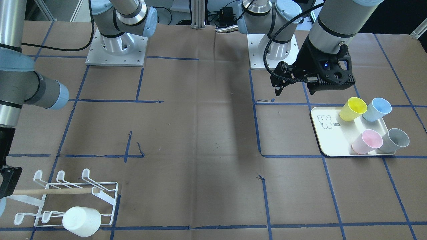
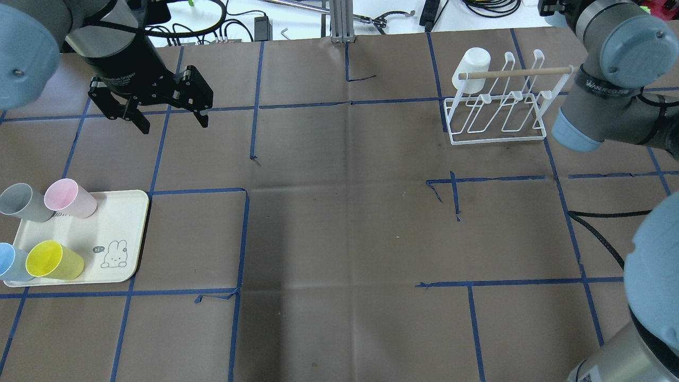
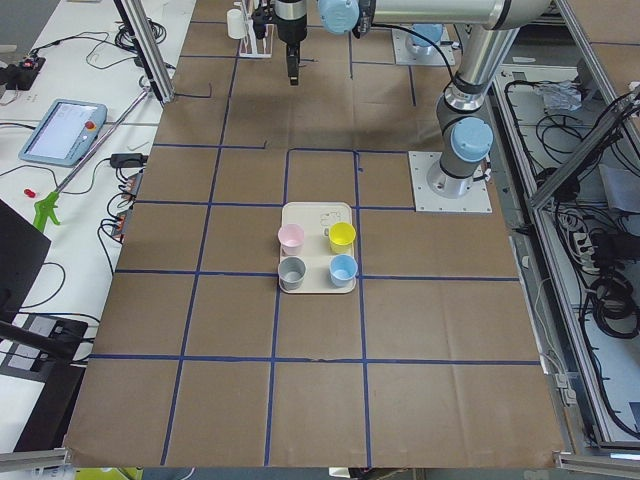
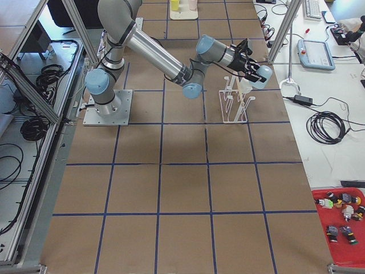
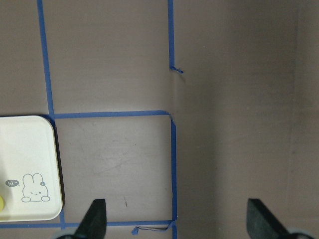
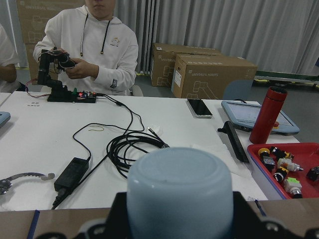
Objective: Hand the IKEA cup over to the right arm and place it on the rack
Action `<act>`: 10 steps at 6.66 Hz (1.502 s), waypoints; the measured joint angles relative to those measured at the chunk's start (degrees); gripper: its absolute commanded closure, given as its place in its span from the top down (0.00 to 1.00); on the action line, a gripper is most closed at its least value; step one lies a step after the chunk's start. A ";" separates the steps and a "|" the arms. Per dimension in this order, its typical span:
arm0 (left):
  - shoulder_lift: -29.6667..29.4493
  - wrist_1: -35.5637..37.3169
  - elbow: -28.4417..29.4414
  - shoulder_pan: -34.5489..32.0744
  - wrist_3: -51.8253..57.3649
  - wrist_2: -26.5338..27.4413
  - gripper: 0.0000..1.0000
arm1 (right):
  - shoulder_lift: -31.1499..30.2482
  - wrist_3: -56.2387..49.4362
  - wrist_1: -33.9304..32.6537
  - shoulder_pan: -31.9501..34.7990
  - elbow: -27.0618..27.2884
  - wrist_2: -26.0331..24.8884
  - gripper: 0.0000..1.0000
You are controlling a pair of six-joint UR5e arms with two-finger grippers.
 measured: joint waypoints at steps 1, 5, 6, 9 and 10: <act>0.30 0.07 -0.90 -0.04 -1.10 -0.05 0.99 | 2.27 -0.25 -2.82 0.00 -0.17 0.03 0.17; 0.50 1.46 -2.04 -0.07 -2.52 -0.05 0.99 | 8.22 0.10 -8.29 -0.05 0.40 0.10 0.18; 0.48 2.37 -2.09 -0.03 -2.30 -0.04 0.99 | 9.11 0.29 -9.23 -0.07 0.48 0.11 0.27; 0.43 3.20 -2.16 0.11 -2.00 -0.04 0.99 | 9.61 1.65 -9.77 -0.04 1.78 0.31 1.00; 0.40 3.22 -2.19 0.15 -1.96 -0.04 0.99 | 9.50 3.80 -9.55 -0.01 1.95 0.48 1.00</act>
